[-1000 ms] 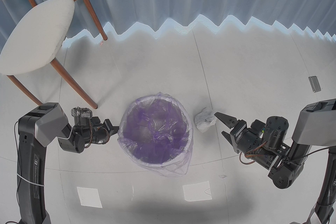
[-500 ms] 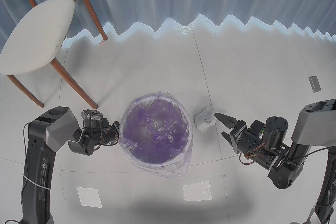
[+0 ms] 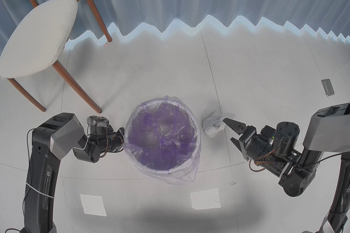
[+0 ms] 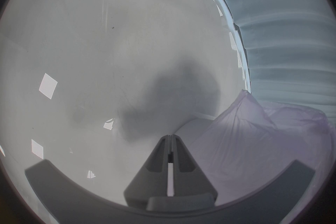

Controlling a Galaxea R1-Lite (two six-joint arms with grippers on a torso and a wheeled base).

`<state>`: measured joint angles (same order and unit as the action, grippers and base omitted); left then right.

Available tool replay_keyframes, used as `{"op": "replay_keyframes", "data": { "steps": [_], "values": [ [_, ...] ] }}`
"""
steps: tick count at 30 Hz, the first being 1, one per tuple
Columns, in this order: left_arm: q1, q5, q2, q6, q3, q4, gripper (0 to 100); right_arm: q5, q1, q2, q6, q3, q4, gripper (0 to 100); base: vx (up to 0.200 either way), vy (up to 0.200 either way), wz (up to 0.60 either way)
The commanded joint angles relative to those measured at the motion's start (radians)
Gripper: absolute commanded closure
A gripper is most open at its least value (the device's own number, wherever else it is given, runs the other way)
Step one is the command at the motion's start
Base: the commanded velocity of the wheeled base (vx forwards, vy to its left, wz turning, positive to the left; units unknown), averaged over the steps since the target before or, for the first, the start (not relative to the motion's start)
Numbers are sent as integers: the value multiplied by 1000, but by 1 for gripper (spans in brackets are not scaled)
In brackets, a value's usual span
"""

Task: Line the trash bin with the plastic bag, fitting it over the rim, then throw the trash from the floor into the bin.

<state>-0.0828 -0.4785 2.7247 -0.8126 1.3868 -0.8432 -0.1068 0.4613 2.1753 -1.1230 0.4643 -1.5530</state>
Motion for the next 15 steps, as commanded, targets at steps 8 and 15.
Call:
{"op": "replay_keyframes", "data": {
  "steps": [8,15],
  "values": [
    [43,-3,-200,-165,-181,-238,100,-1,-41,41,45,-24,-16,0,0,0,0],
    [35,1,-287,-36,-334,-490,100,-4,-61,47,74,-32,-16,0,0,0,0]
  ]
}}
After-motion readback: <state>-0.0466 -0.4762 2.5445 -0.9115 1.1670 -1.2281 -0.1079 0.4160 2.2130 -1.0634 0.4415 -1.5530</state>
